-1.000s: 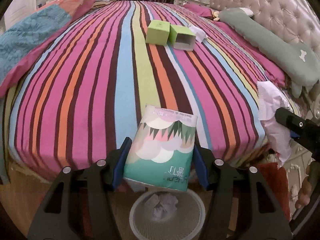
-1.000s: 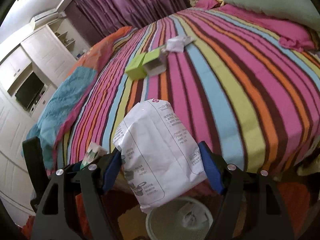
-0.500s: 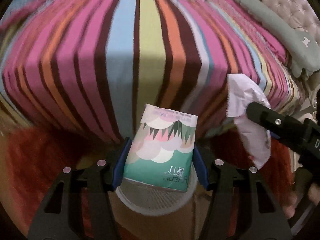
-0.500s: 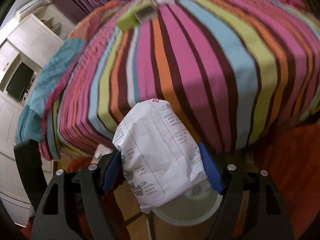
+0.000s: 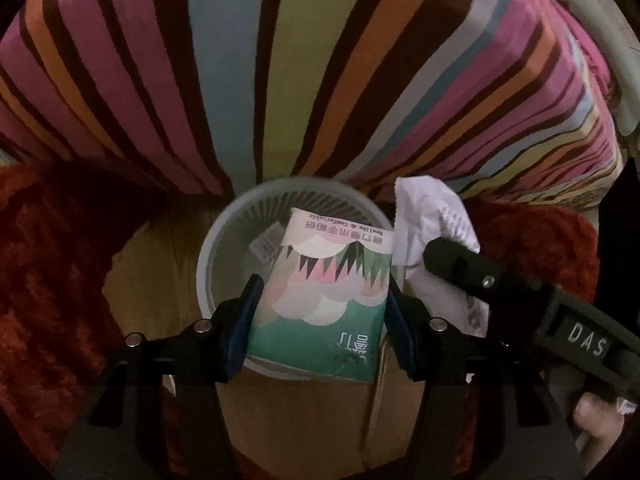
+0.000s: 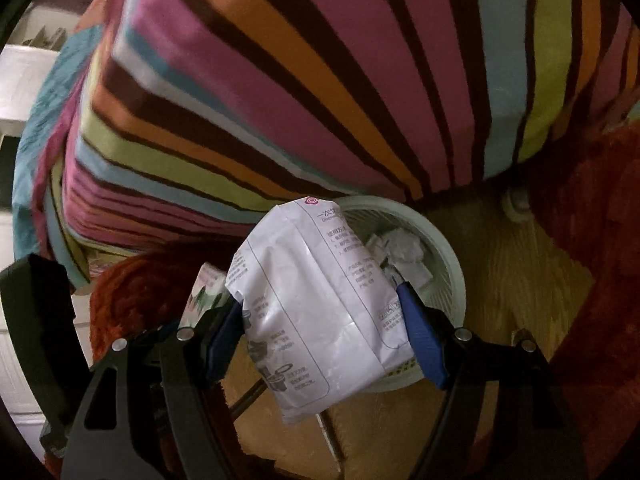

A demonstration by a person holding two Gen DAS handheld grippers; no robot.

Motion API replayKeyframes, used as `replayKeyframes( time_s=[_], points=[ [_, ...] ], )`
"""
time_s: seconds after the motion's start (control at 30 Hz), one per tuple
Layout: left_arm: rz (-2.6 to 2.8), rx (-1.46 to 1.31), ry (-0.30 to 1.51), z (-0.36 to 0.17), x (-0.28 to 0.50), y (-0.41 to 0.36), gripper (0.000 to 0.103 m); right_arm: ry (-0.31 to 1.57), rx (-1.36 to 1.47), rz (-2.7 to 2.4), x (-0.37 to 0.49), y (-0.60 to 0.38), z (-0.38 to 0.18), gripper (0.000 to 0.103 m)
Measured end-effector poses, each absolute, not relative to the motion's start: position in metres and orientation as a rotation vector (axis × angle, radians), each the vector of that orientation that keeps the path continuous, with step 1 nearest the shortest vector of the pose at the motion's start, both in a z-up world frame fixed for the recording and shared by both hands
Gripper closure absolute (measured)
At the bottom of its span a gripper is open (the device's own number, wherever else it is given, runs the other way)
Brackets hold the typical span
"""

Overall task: Collect trash
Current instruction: 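Carry the packet and tissue pack over the wastebasket with both tools, then open both tools to drop the packet and tissue pack into the wastebasket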

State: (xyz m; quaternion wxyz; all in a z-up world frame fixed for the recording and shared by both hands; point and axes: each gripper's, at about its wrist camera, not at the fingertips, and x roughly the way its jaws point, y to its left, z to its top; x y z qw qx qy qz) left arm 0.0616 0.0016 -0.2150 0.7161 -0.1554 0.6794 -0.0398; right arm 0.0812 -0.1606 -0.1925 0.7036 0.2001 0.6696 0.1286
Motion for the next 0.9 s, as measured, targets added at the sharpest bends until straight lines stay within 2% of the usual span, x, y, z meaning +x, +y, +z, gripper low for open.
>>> replayKeyframes(
  time_s=[0.37,0.9],
  points=[
    [-0.075,-0.387,1.673,-0.258,0.061,0.002,0.046,1.615,0.478,0.202,0.086,-0.159,-0.226,0.033],
    [-0.087,-0.35,1.78,-0.274,0.062,-0.005,0.045,1.702,0.443,0.189,0.086,-0.156,-0.244,0.032]
  ],
)
